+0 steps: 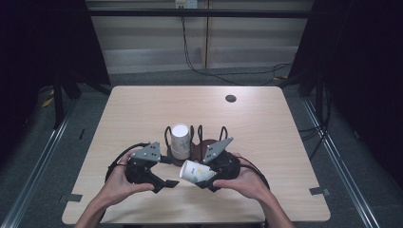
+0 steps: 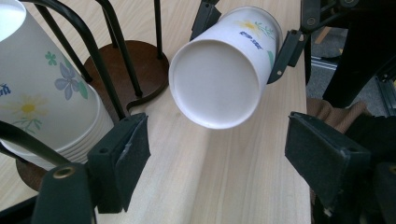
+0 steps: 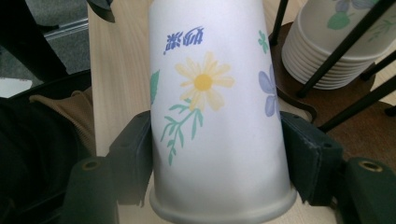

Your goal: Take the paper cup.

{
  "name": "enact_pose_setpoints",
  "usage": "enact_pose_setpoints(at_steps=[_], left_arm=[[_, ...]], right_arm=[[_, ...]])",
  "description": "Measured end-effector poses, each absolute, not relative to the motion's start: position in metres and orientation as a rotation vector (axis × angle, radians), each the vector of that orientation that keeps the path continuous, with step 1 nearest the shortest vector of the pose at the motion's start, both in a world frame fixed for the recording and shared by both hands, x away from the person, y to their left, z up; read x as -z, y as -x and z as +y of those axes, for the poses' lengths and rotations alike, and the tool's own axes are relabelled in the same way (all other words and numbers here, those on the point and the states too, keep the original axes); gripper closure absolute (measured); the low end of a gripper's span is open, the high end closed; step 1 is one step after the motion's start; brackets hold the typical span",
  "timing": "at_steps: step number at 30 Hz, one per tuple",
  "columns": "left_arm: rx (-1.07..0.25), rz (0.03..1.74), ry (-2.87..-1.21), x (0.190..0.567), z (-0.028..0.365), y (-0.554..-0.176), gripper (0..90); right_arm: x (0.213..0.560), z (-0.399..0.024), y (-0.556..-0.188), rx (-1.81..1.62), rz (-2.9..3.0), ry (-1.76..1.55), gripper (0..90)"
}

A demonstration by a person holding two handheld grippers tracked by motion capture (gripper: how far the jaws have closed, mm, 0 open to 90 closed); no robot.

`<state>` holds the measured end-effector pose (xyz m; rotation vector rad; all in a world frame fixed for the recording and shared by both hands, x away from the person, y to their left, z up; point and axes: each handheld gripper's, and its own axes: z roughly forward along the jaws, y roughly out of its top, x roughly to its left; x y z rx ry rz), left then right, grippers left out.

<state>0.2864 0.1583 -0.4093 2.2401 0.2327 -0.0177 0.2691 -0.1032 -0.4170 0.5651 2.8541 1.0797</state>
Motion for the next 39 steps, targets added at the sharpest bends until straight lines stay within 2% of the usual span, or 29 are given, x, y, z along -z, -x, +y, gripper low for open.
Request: enact_pose_setpoints(at_steps=[9,22,25,31,33,39], left_arm=[[-0.020,0.185,-2.292,0.413,0.150,-0.282,23.6],[0.024,0.191,-2.338,0.417,0.143,-0.281,21.5],[0.023,0.176,-2.341,0.417,0.143,-0.281,27.3],[-0.009,0.177,-2.397,0.421,0.139,-0.279,25.7],[0.016,0.186,-2.412,0.422,0.138,-0.281,22.8],[0.053,0.161,-2.422,0.425,0.135,-0.280,24.2]], right_arm=[[0.420,-0.092,-0.268,-1.015,2.898,-0.511,32.9],[0.417,-0.084,-0.265,-0.934,2.944,-0.439,33.1],[0.420,-0.082,-0.266,-0.918,2.956,-0.453,33.2],[0.422,-0.079,-0.266,-0.882,2.974,-0.452,33.2],[0.423,-0.078,-0.266,-0.860,2.979,-0.450,33.0],[0.425,-0.075,-0.265,-0.828,2.999,-0.436,33.2]])
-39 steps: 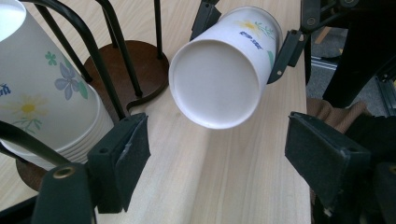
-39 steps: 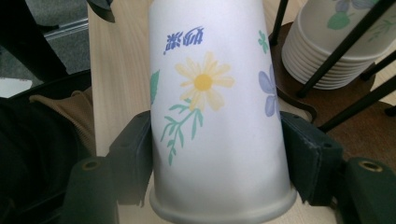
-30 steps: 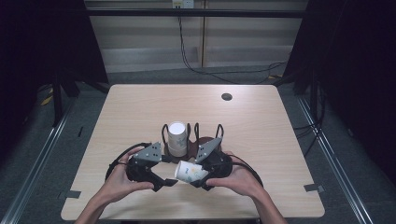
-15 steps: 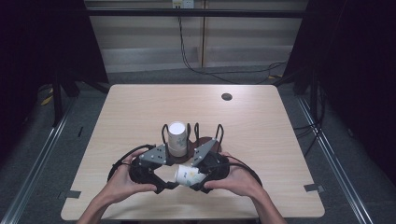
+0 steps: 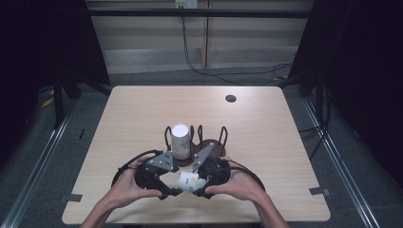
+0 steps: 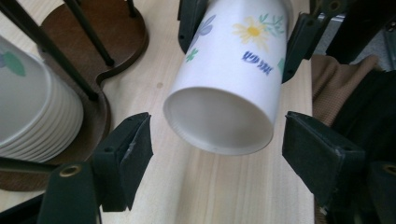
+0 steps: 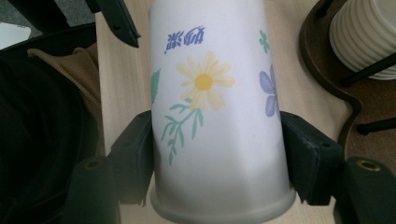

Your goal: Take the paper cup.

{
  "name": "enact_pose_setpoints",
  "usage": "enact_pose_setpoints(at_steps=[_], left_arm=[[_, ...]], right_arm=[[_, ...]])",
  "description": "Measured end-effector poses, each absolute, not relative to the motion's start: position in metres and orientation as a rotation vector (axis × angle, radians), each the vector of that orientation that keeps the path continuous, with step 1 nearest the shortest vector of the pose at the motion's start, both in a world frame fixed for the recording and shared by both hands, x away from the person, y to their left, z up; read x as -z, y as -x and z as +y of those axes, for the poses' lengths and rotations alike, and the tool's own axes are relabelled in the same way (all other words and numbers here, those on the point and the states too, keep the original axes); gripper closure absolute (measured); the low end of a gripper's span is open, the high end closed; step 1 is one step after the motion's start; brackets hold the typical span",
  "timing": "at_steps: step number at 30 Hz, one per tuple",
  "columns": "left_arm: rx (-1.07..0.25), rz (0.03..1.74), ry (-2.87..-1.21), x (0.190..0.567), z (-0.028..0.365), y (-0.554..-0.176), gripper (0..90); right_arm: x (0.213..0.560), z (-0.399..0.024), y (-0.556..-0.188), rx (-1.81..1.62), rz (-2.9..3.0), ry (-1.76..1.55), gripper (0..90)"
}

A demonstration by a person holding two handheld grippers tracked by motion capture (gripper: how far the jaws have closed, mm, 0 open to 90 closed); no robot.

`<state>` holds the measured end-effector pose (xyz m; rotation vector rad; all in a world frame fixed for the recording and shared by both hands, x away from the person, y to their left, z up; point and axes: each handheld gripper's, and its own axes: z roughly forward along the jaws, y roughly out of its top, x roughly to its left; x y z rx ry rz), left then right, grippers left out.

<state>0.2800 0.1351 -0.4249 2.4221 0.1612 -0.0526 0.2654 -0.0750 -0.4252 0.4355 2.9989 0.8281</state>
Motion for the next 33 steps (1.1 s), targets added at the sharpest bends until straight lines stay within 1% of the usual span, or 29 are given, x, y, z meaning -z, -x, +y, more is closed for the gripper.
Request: enact_pose_setpoints(at_steps=[7,12,14,16,18,24,27,33], left_arm=[[0.114,0.140,-2.436,0.430,0.132,-0.281,29.6],[0.128,0.134,-2.430,0.430,0.131,-0.280,29.1],[0.140,0.109,-2.447,0.430,0.130,-0.279,31.6],[0.156,0.103,-2.447,0.430,0.130,-0.278,29.9],[0.154,0.092,-2.451,0.430,0.130,-0.278,34.7],[0.185,0.067,-2.447,0.430,0.128,-0.277,31.8],[0.209,0.058,-2.439,0.431,0.128,-0.276,34.4],[0.220,0.056,-2.444,0.432,0.126,-0.275,34.5]], right_arm=[[0.427,-0.072,-0.264,-0.818,3.018,-0.419,33.1],[0.429,-0.072,-0.263,-0.822,3.031,-0.407,33.2],[0.429,-0.071,-0.262,-0.817,3.034,-0.409,33.2],[0.430,-0.070,-0.261,-0.815,3.044,-0.402,33.2],[0.430,-0.069,-0.260,-0.819,3.052,-0.377,33.3],[0.428,-0.066,-0.258,-0.843,3.055,-0.349,33.4],[0.427,-0.065,-0.256,-0.845,3.059,-0.337,33.4],[0.427,-0.062,-0.254,-0.842,3.063,-0.312,33.4]])
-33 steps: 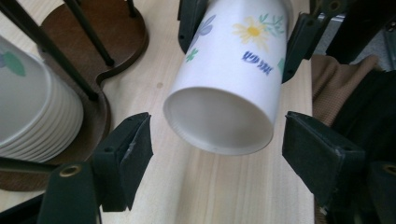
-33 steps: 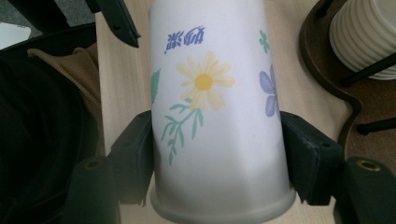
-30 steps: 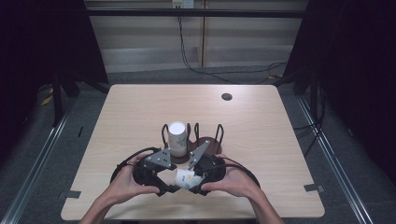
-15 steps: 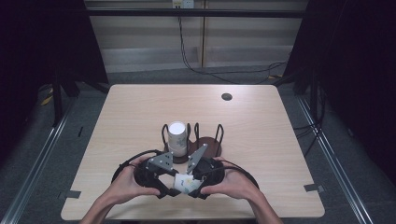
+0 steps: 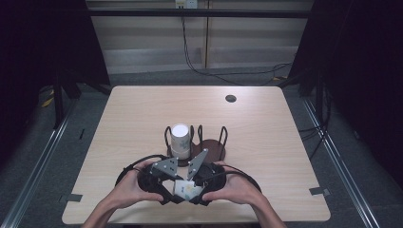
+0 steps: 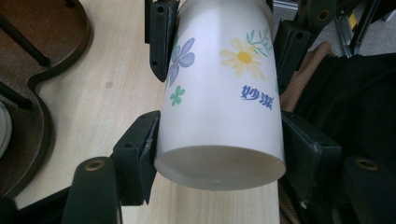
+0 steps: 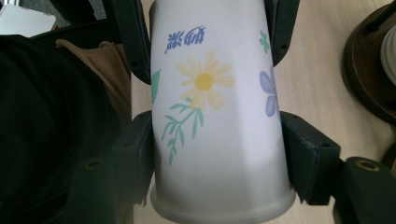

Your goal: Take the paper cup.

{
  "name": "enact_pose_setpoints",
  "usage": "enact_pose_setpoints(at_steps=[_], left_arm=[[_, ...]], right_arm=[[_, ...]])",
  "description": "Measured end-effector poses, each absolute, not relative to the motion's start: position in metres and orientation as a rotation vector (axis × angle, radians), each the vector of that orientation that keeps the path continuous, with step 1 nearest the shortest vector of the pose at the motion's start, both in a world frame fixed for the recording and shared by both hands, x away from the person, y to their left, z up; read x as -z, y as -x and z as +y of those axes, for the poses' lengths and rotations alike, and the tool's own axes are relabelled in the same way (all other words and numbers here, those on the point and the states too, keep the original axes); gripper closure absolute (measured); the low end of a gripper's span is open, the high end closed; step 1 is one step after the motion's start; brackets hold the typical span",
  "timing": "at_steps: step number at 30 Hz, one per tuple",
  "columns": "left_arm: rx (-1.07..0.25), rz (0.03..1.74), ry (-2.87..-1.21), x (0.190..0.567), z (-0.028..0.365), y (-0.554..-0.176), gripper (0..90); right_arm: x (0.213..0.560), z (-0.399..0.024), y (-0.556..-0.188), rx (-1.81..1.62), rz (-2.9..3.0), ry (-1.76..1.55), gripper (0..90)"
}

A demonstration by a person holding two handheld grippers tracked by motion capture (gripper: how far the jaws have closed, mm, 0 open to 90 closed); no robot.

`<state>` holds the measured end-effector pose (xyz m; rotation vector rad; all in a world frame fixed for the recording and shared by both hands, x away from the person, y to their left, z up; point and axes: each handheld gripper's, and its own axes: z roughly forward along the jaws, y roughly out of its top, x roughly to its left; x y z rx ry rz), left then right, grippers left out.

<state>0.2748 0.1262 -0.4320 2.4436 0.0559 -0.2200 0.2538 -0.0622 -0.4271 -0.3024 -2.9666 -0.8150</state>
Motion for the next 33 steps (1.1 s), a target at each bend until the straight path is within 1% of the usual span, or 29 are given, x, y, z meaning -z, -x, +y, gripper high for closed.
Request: enact_pose_setpoints(at_steps=[3,5,8,13,17,20,21,26,29,33], left_arm=[[0.215,0.051,-2.444,0.432,0.126,-0.275,34.6],[0.190,0.056,-2.443,0.431,0.126,-0.274,35.0],[0.194,0.061,-2.437,0.432,0.126,-0.274,35.8],[0.195,0.066,-2.426,0.432,0.127,-0.274,36.8],[0.195,0.078,-2.416,0.433,0.127,-0.274,37.0],[0.198,0.071,-2.411,0.433,0.127,-0.273,37.0],[0.193,0.074,-2.408,0.433,0.127,-0.273,37.0],[0.191,0.107,-2.377,0.432,0.131,-0.274,36.8],[0.141,0.137,-2.345,0.430,0.134,-0.275,36.6],[0.140,0.163,-2.315,0.429,0.138,-0.276,36.6]], right_arm=[[0.426,-0.062,-0.253,0.820,-2.964,0.308,33.4],[0.426,-0.062,-0.254,0.821,-2.972,0.310,33.5],[0.427,-0.063,-0.254,0.830,-2.966,0.312,33.6],[0.427,-0.065,-0.255,0.857,-2.951,0.316,30.8],[0.428,-0.069,-0.257,0.898,-2.941,0.338,25.5],[0.429,-0.074,-0.259,0.939,-2.942,0.366,15.7],[0.429,-0.076,-0.259,0.948,-2.940,0.370,14.0],[0.426,-0.087,-0.261,1.047,-2.902,0.413,13.9],[0.423,-0.095,-0.262,1.108,-2.887,0.449,13.9],[0.420,-0.103,-0.263,1.171,-2.879,0.492,13.8]])
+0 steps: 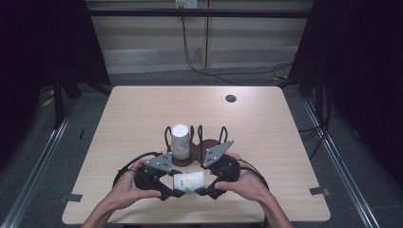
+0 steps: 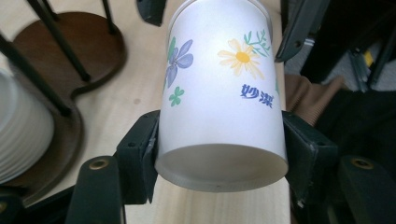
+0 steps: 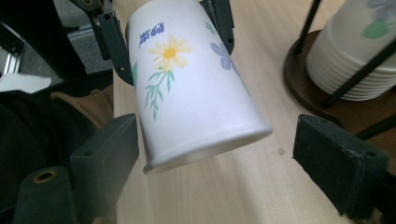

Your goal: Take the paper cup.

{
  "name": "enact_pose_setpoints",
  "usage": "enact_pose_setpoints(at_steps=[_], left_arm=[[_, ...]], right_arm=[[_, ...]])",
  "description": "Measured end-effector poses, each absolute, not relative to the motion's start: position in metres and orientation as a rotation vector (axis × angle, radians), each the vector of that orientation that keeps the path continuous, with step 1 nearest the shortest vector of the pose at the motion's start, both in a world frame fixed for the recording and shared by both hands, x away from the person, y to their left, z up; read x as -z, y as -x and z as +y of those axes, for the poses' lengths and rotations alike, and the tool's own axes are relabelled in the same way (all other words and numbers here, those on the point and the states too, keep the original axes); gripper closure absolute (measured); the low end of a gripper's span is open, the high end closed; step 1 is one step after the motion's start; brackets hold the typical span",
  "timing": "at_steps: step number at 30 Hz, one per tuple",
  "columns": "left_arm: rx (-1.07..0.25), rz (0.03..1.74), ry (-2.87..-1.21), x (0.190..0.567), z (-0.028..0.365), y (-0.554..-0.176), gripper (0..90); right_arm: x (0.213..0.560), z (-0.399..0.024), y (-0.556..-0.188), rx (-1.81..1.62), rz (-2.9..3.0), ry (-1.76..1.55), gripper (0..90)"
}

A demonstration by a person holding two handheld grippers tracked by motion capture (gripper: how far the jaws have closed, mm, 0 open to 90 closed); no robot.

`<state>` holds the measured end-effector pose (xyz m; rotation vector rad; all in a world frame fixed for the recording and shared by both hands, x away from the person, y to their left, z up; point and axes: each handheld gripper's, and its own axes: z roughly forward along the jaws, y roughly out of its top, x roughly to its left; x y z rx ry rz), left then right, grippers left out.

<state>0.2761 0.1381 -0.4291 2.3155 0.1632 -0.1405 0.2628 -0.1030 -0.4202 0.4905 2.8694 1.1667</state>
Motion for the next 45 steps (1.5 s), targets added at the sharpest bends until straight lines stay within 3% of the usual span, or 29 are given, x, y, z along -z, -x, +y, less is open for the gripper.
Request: enact_pose_setpoints(at_steps=[16,35,45], left_arm=[[0.117,0.213,-2.201,0.434,0.145,-0.272,36.1],[0.039,0.255,-2.056,0.427,0.158,-0.276,35.5],[0.063,0.267,-2.015,0.429,0.159,-0.276,35.5]], right_arm=[[0.421,-0.131,-0.256,-1.357,2.743,-0.620,13.8],[0.422,-0.140,-0.254,-1.481,2.655,-0.682,14.0],[0.423,-0.140,-0.254,-1.570,2.623,-0.696,13.8]])
